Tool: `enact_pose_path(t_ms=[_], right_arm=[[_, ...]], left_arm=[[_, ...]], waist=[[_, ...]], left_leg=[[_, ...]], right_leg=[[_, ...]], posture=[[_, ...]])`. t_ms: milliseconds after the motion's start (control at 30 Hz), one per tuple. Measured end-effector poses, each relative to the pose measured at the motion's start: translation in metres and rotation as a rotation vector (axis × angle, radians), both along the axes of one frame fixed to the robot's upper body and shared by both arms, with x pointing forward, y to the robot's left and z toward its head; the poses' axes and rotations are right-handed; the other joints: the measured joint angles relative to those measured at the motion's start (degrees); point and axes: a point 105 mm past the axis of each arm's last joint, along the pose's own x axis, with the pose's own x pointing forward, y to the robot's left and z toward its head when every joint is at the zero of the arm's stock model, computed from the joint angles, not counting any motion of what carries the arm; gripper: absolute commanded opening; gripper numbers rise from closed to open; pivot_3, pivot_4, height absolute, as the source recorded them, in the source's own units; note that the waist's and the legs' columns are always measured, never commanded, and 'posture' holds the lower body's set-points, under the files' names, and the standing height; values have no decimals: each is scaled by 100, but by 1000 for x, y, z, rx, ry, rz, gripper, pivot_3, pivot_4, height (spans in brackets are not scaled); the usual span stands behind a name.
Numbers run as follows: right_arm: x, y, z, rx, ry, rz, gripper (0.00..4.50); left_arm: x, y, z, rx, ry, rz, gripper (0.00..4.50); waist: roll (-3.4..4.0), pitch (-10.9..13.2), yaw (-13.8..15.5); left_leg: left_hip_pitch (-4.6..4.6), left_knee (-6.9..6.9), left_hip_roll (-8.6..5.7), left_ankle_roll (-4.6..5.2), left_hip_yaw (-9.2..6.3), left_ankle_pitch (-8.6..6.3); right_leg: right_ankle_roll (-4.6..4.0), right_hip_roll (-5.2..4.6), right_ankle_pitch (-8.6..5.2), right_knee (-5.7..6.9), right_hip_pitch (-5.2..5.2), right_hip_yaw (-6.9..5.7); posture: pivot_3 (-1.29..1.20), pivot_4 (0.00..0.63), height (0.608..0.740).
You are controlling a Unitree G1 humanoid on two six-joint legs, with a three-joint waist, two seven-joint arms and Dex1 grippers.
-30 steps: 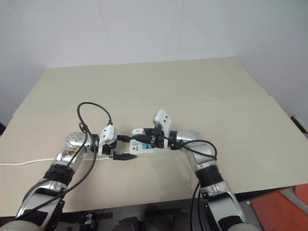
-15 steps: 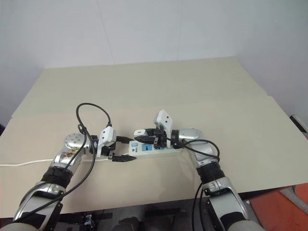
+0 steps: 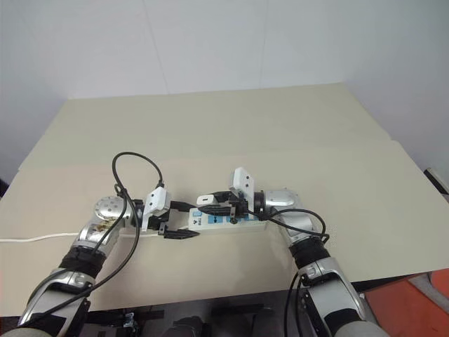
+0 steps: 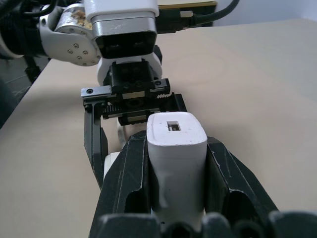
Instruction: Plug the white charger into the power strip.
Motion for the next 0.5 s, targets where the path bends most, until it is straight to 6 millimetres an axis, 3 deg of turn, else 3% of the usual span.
enact_pose_path(t_ms=[500], right_arm=[[-2,-15,-4,-4,38,17,1120]], left_arm=[[-4,-6,-1,-15,6,-4,3274]], waist=[[0,0,40]], left_leg=[[-1,0,0,0,-1,0]], right_leg=[[1,-1,1,-4,4,0]], posture=[[0,150,740]])
